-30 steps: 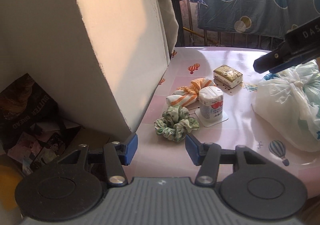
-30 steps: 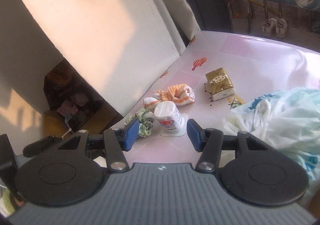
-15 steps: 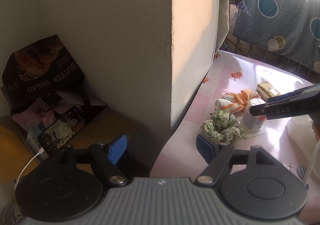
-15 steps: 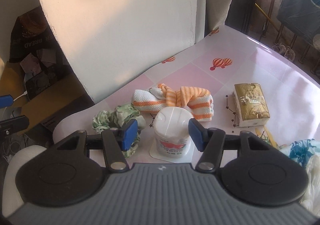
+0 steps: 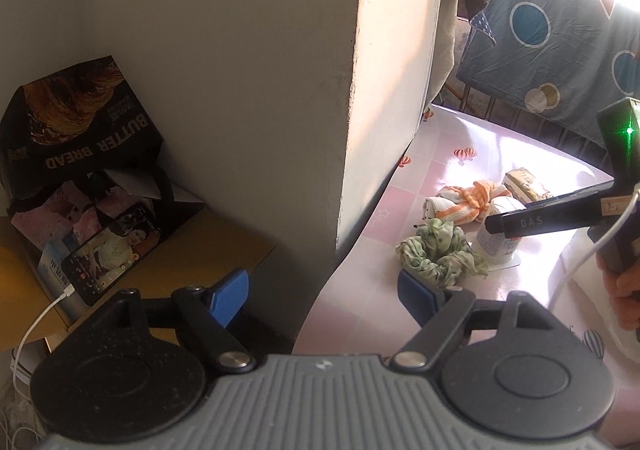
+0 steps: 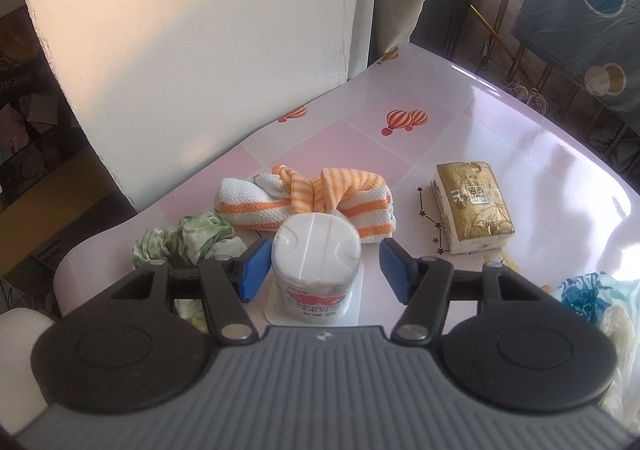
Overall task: Organize soft objects
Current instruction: 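Close the right gripper on the white yogurt cup, then lift the yogurt cup with the right gripper and turn it upright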
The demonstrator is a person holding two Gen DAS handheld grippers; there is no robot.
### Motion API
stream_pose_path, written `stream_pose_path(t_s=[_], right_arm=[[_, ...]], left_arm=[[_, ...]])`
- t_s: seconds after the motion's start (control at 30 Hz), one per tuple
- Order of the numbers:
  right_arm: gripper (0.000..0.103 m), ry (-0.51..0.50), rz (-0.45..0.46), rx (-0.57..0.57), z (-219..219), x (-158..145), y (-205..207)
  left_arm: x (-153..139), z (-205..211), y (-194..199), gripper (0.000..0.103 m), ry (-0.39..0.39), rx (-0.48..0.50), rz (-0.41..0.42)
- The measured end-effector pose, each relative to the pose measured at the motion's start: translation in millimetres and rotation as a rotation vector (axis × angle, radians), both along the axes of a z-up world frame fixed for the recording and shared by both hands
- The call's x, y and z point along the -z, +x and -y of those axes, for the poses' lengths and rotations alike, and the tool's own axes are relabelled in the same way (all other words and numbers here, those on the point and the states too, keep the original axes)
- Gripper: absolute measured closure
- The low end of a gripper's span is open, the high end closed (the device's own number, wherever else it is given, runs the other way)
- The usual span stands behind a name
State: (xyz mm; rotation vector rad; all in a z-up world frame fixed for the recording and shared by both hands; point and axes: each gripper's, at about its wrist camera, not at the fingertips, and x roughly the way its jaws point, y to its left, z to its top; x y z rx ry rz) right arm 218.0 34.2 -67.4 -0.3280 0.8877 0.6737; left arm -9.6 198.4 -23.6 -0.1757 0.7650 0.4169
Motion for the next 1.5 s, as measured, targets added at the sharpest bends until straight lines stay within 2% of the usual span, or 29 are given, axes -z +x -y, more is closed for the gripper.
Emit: stream_pose_path(t_s=[0.1,0.17,0.23,0.47,0.63,0.7,0.87,1.13,1.27,1.37,1.5], right_arm=[[0.057,0.018,-0.027,0.027,3.1,6.4,-1.5],[0.058,0.056,-0.044,0.062,10.4,6.4,-1.0],[0.059,0.132,-0.100,0.114,23.7,4.9,3.0],[0.059,0.515,-0.457,0.292,97.8,12.7,-1.9],[0.058,0.705,-0.676,0.380,137.6,38.8,-32.2],[0.058,0.763,-0.725,0.419,149.1,49.7,-43.8],[0.057,0.821,-0.719,0.507,170.2,55.2,-65.2],[0.051,0.762,-0.644,0.574,192.1,49.3,-82.3],[0.052,0.745,-0.600,0.604,207.1,45.1,-90.6],[0.052,0.757,-0.569,0.621,218.0,40.9,-98.2],[0.055,0.799,-0.551,0.635,228.3,39.9,-99.1]], left_arm=[[0.2,-0.6,-1.8,0.020,-0.008,0.007,0.006],[-0.1,-0.6,-3.1,0.020,-0.013,0.014,0.010],[-0.5,-0.4,-4.6,0.020,-0.011,0.021,0.012],[-2.9,5.6,-9.6,0.020,0.004,0.053,0.022],[-2.9,14.8,-11.1,0.020,0.003,0.087,0.021],[-2.6,20.7,-11.0,0.020,0.002,0.104,0.019],[1.2,40.4,-8.0,0.020,-0.005,0.156,0.005],[3.3,68.4,-3.7,0.020,0.001,0.252,0.000],[5.6,83.3,1.4,0.021,0.009,0.318,-0.011],[7.7,95.5,7.2,0.025,0.006,0.377,-0.019],[9.4,111.3,17.4,0.032,-0.040,0.467,-0.007]])
